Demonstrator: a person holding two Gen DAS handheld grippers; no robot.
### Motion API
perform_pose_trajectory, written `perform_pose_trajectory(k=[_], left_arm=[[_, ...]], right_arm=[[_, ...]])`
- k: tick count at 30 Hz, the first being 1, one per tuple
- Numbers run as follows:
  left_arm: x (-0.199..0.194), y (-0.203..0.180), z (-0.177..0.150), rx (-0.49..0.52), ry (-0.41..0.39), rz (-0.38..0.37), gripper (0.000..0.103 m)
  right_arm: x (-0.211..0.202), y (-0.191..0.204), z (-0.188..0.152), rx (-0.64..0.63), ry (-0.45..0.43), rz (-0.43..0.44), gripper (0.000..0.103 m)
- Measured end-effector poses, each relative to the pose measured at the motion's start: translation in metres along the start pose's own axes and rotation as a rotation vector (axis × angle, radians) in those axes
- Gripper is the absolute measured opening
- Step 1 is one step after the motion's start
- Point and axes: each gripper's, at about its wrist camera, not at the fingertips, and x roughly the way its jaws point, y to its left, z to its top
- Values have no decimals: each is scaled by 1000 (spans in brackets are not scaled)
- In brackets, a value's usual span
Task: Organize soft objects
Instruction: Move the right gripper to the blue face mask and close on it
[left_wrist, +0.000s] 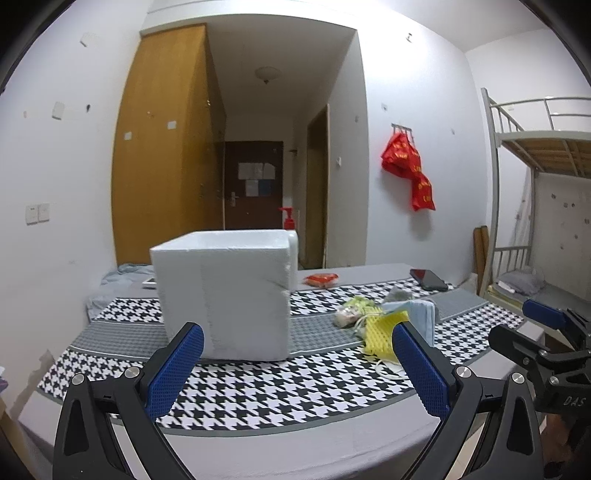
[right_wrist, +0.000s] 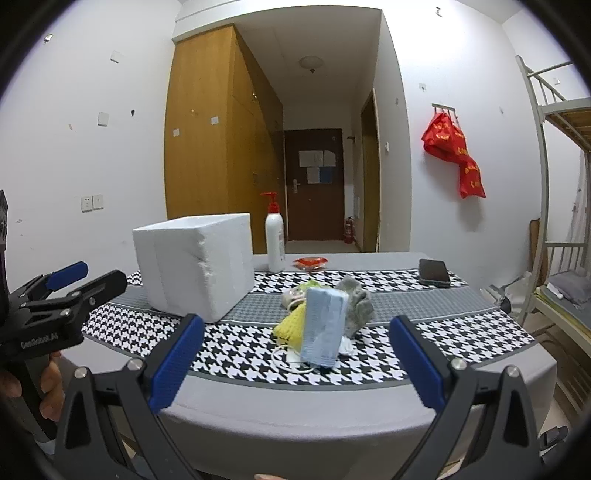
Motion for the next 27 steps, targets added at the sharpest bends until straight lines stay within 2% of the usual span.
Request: perform_pose_trajectory(k=[19, 27], left_arm=[[61, -22, 2, 41, 116, -113, 102], [82, -24, -1, 23, 160, -165, 102]], right_arm=[[42, -27, -6, 41, 88, -27, 101], [61, -36, -7, 45, 123, -42, 101]])
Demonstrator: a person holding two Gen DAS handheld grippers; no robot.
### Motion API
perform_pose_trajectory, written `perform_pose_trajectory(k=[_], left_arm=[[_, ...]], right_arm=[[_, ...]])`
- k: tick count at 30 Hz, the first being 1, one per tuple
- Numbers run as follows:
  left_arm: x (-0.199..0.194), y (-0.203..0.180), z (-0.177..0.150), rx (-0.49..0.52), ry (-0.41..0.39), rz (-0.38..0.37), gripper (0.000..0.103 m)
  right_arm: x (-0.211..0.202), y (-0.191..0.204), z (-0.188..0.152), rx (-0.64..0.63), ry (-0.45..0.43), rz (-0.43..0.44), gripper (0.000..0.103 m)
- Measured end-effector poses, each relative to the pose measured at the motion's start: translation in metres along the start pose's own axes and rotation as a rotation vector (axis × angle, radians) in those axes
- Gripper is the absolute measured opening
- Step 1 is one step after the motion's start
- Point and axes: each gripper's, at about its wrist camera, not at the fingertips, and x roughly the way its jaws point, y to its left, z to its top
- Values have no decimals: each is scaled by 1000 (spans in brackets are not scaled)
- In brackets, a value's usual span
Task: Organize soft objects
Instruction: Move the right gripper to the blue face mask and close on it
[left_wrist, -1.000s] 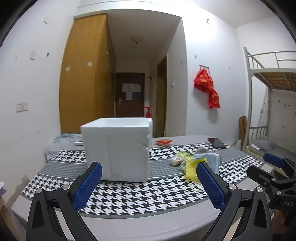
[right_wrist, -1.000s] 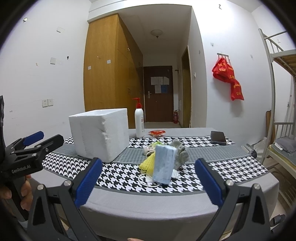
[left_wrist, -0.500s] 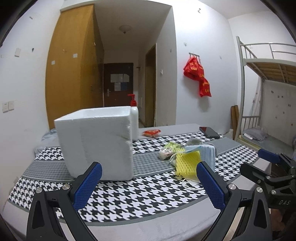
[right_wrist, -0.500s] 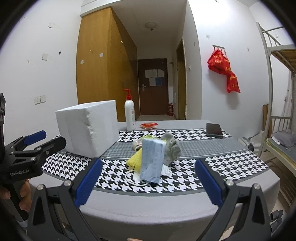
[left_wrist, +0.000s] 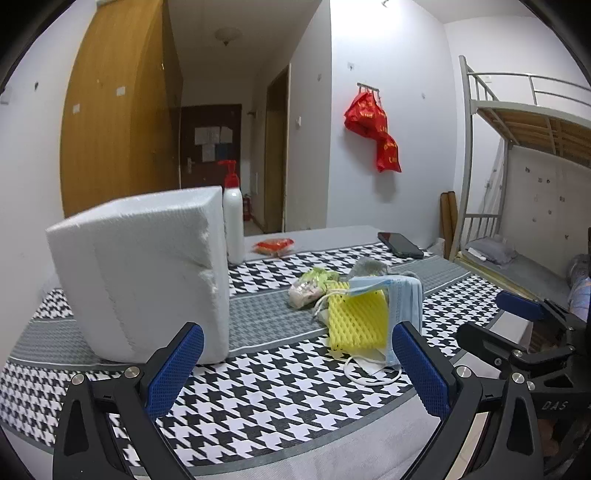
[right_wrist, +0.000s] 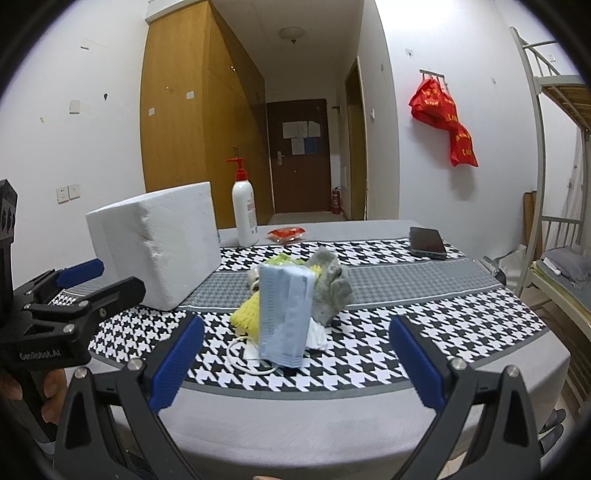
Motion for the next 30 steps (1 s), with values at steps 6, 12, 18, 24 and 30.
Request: perform_pose_trajectory(k=[6, 12, 18, 24, 30], left_arm=[[12, 8, -3, -28, 37, -3, 102], [18, 14, -5, -47, 61, -4, 102], [30, 18, -5, -50, 79, -5, 102], [42, 20, -9, -50, 101, 2, 102], [47, 15, -10, -28, 109, 11, 102]], right_arm=[[20, -1, 3, -3, 28, 6, 101], [41, 2, 7, -12, 58, 22, 101], [63, 0, 10, 11, 106, 43, 94], [85, -9, 8, 54, 167, 34, 78], [87, -3, 10, 21, 157, 28, 70]])
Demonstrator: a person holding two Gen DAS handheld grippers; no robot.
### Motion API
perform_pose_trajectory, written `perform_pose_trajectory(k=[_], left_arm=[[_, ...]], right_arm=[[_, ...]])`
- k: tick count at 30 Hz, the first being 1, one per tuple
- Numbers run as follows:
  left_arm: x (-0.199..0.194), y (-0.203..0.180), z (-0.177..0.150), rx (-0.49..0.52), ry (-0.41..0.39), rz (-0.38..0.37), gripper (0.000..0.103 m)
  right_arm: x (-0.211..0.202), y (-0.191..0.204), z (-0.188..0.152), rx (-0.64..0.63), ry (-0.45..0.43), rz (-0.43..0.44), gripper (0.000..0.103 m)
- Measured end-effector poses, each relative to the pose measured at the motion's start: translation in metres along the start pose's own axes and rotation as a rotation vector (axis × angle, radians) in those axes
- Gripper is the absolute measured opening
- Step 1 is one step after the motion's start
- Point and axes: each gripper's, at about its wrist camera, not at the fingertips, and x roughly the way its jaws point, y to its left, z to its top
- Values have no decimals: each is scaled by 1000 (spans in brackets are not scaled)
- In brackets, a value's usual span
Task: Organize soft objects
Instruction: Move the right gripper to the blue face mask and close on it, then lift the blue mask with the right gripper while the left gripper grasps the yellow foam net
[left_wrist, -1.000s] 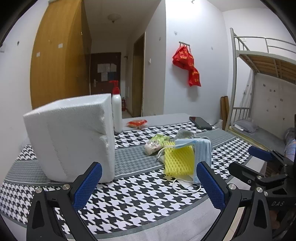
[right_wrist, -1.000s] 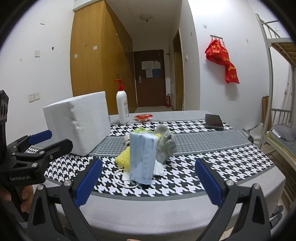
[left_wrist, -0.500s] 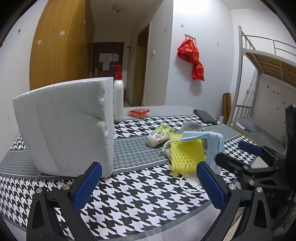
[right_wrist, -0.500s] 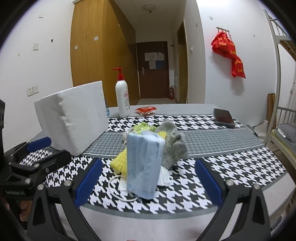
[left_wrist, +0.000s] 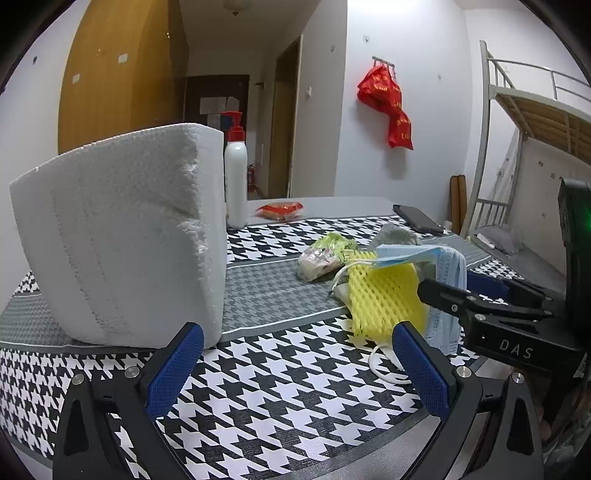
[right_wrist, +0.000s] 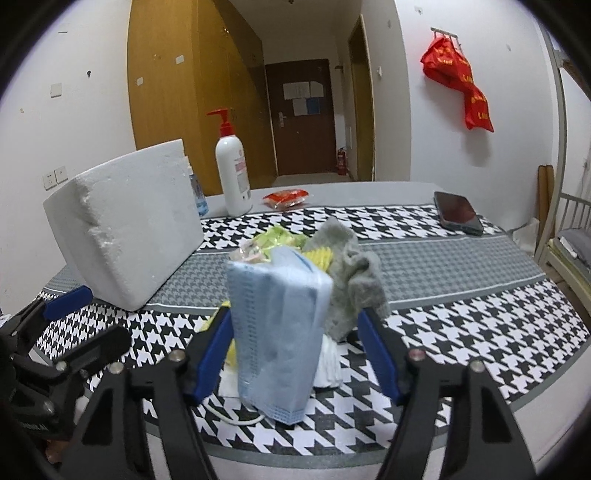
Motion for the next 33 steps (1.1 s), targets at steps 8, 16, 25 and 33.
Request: perform_pose_trajectory(k=[8, 16, 25, 33], left_arm=[[3, 0, -1, -3, 0, 4, 102], [1, -4, -2, 1, 5, 9, 102], [-2, -27, 12, 63, -10, -43, 102], [15, -51, 26, 79, 23, -134, 102]], right_arm=[[2, 0, 1, -8, 21, -8, 46], [-11, 0, 2, -18, -4, -24, 23], [-29, -3, 5, -29, -48, -31, 20], [-48, -23, -1, 3, -79, -79, 21]])
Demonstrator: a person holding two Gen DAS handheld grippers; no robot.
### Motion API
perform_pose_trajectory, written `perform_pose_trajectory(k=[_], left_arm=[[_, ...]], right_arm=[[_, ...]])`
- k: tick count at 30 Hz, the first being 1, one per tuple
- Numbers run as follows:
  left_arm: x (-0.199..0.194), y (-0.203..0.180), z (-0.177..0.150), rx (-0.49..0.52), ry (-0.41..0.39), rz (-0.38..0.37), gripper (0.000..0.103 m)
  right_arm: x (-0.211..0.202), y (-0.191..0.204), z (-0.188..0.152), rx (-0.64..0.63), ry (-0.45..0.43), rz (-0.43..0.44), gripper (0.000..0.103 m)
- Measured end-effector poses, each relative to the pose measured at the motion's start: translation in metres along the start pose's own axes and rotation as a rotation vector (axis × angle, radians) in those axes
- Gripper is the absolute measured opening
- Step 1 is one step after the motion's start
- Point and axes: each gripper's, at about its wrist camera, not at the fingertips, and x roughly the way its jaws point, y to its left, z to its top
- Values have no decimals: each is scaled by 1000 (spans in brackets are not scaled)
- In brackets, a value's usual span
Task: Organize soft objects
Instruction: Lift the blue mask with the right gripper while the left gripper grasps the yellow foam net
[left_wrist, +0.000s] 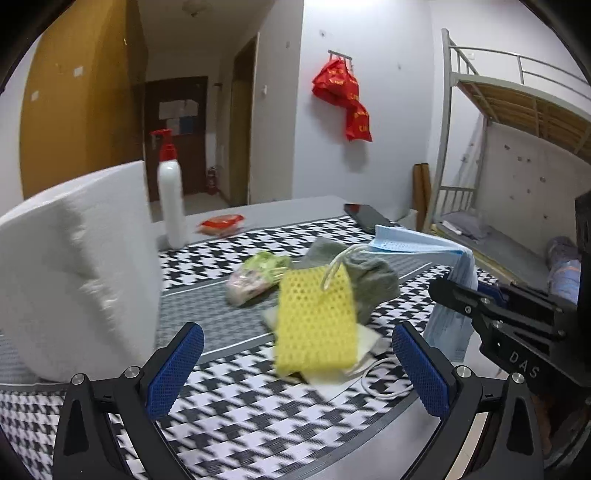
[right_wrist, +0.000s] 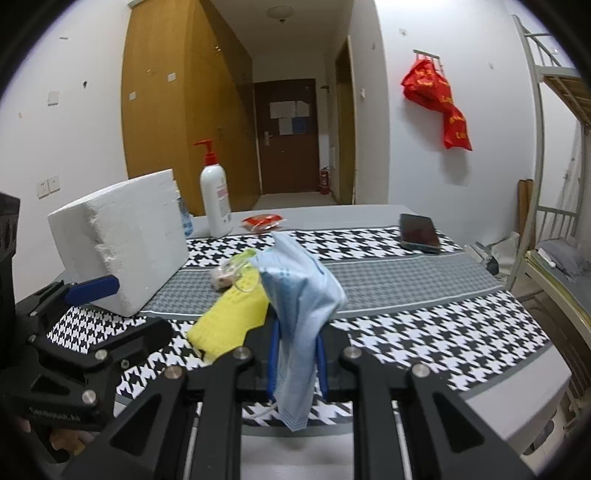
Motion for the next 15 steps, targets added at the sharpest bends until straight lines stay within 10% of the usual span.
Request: perform_pose_trajectory(k=[15], left_arm=[[44, -21, 16, 15, 106, -9, 102]], right_arm=[[-13, -38, -6, 80, -35, -52, 21]])
